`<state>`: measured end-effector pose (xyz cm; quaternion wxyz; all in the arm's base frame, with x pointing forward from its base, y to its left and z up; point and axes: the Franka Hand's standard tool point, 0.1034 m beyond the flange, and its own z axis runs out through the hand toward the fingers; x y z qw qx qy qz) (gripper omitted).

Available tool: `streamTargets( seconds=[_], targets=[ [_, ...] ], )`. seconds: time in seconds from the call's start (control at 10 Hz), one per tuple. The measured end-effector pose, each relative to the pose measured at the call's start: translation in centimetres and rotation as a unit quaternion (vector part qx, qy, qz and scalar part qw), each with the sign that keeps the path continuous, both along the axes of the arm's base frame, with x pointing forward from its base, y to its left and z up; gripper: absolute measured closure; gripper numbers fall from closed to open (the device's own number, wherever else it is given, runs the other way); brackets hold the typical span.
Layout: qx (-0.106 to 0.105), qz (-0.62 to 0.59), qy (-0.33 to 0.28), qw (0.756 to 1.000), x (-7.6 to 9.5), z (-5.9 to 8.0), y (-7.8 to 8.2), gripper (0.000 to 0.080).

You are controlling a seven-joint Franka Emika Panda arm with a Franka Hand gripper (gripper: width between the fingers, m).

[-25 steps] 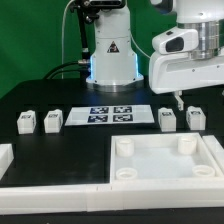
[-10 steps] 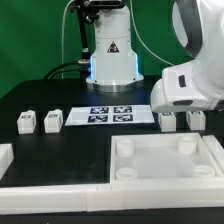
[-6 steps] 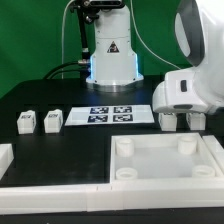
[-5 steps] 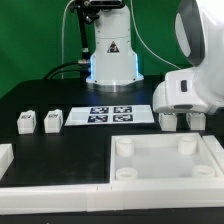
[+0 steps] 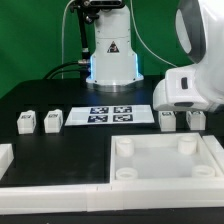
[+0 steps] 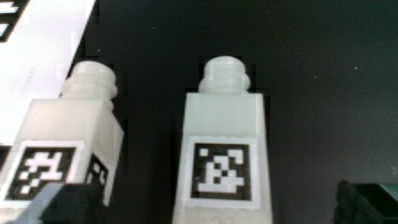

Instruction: Assemble one leg

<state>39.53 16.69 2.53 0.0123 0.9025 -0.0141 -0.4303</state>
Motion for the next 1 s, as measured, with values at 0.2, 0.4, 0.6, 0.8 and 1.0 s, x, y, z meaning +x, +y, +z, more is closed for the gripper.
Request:
streamTargets(
  seconds=[0.2, 0.4, 0.6, 0.8, 1.0],
  targets=[
    [0.001, 0.004, 0.001, 1.000, -0.4, -0.7, 0.4, 0.0150],
    [0.001, 0.005, 0.000, 1.000, -0.6, -1.4, 0.7, 0.0150],
    [0.002, 0.005, -0.002, 1.000, -0.6, -1.6, 0.7, 0.0150],
    [0.002, 0.005, -0.002, 1.000, -0.6, -1.6, 0.7, 0.0279],
    [0.002, 0.005, -0.002, 1.000, -0.6, -1.6, 0.7, 0.0421]
  ],
)
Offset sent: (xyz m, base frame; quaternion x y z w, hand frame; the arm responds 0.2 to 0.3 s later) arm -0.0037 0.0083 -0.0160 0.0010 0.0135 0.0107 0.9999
